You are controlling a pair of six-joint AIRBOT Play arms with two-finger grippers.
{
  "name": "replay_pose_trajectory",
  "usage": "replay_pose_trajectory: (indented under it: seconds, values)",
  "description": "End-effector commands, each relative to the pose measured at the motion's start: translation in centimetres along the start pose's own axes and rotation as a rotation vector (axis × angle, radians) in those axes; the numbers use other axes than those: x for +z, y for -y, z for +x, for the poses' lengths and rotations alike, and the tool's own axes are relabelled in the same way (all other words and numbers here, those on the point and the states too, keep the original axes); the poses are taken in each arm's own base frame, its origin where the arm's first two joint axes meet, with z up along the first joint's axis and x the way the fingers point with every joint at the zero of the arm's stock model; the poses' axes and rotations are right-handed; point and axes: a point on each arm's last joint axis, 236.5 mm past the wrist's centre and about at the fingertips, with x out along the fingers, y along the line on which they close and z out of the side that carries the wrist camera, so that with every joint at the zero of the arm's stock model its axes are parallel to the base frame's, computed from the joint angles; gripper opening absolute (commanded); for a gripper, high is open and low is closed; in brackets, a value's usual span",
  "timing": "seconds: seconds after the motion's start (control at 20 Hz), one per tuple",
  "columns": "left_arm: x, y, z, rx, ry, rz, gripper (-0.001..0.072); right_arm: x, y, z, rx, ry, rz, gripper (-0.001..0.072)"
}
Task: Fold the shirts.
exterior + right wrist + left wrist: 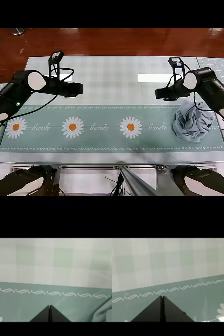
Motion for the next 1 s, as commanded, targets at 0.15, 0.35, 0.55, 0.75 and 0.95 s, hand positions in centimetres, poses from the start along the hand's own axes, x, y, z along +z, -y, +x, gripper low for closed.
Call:
replay_pose_trajectory:
  seconds: [0.15, 0.35, 0.55, 0.75, 0.95]
  values:
    - [0.1, 0.0, 0.0, 0.0, 0.001, -0.001, 0.002, 0.0, 0.0, 0.0, 0.0, -0.001, -0.001, 0.0022]
    - [0.1, 0.0, 0.0, 0.0, 0.001, 0.0, 0.0021, 0.0, 0.0, 0.0, 0.0, -0.001, -0.001, 0.0023]
    - [0.1, 0.0, 0.0, 0.0, 0.001, -0.001, 0.0021, 0.0, 0.0, 0.0, 0.0, -0.001, -0.001, 0.0023]
    - [0.1, 0.0, 0.0, 0.0, 0.001, 0.0, 0.0021, 1.5, -0.3, 0.0, 0.014, 0.063, -0.001, 0.0023]
    - [0.1, 0.0, 0.0, 0.0, 0.001, 0.0, 0.002, 4.7, -0.9, -0.5, 0.038, 0.201, -0.008, 0.0023]
